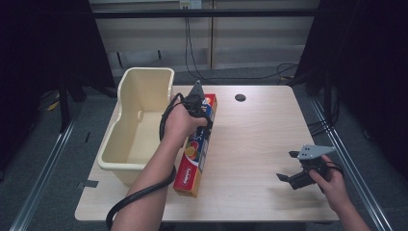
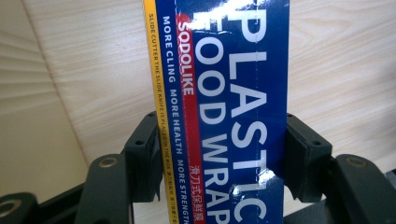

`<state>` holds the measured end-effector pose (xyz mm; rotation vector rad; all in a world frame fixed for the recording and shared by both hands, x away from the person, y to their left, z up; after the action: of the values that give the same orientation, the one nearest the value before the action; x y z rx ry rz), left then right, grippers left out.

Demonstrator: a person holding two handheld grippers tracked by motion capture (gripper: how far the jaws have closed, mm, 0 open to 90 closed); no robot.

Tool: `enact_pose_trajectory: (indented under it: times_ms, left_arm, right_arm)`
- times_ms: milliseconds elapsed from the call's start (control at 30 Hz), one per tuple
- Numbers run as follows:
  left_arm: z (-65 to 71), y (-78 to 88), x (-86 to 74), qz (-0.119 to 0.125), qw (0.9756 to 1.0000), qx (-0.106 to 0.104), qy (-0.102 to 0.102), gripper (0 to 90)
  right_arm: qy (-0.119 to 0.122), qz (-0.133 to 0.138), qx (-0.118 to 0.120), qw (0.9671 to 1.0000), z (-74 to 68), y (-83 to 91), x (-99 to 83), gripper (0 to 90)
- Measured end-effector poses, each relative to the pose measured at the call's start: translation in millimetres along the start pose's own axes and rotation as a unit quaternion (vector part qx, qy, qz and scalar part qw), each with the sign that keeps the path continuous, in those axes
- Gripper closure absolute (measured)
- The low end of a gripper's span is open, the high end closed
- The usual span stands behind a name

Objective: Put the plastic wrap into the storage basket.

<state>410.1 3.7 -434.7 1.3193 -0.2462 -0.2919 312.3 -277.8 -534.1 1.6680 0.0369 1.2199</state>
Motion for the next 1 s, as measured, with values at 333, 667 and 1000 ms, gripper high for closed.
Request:
enact_pose_trajectory:
  times_ms: [333,667,1000]
  left_arm:
    - [-3.5,26.3,-1.5,-0.002,1.0,-0.008,-0.002,40.3]
    - [-3.9,50.0,-3.1,-0.008,0.9999,-0.008,-0.004,40.3]
    - [-4.3,69.1,-4.8,-0.008,0.9999,-0.013,0.0,40.4]
  right_arm:
    - [-0.001,-0.001,-0.002,1.0,0.6,-0.1,-0.4,2.0]
    - [-0.001,0.0,-0.001,1.0,1.3,0.9,-1.3,2.0]
    - [0.002,-0.002,0.001,1.0,0.0,0.2,-1.0,2.0]
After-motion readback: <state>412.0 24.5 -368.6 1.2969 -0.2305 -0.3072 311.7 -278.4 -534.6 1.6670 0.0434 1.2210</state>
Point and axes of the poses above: each handheld gripper's, and its own axes: y roughly backward along the jaws, x roughly out of its top, z roughly to its right, the point moved 10 cm from there along -y, roughly forward along the jaws, and after that the axes turned 5 degrees about -z, right-handed, at the moved point
